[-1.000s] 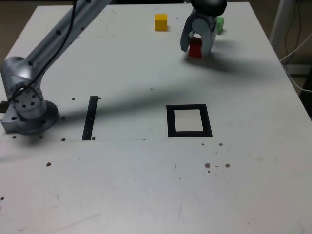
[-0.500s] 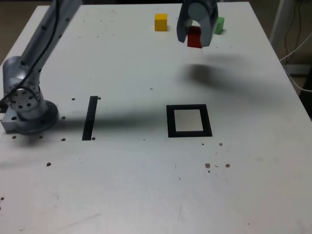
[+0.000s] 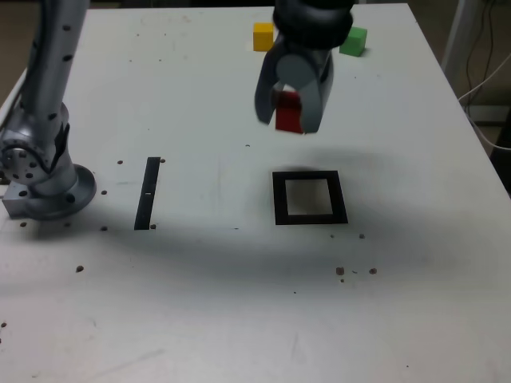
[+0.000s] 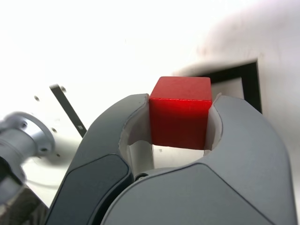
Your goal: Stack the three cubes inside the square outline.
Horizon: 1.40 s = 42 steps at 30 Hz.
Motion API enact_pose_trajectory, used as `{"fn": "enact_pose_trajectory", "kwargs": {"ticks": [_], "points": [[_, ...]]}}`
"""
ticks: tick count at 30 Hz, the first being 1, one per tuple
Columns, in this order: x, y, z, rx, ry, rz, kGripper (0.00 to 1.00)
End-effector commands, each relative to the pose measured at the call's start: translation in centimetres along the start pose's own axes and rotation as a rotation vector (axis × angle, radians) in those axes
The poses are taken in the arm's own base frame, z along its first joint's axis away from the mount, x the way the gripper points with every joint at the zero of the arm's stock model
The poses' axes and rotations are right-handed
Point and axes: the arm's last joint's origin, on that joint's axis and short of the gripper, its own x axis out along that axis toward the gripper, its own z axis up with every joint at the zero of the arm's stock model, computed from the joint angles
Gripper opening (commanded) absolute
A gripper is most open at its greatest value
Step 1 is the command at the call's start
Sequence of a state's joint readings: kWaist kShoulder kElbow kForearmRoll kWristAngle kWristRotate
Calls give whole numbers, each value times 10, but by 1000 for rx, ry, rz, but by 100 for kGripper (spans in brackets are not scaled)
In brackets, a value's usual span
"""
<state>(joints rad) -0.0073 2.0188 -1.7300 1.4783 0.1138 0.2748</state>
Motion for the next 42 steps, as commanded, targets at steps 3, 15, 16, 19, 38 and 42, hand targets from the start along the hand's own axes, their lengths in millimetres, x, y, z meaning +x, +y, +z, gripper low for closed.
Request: {"fn": "enact_pose_trajectory", "kwargs": {"ticks": [3, 15, 16, 19, 38, 42], "points": [[2, -25, -7, -20, -57, -19, 35], [32, -41, 2, -61, -102, -56, 35], [32, -42, 3, -63, -101, -56, 35], [37, -45, 12, -62, -86, -53, 35], [48, -55, 33, -9, -62, 3, 58], [50, -55, 31, -5, -63, 6, 76]]}}
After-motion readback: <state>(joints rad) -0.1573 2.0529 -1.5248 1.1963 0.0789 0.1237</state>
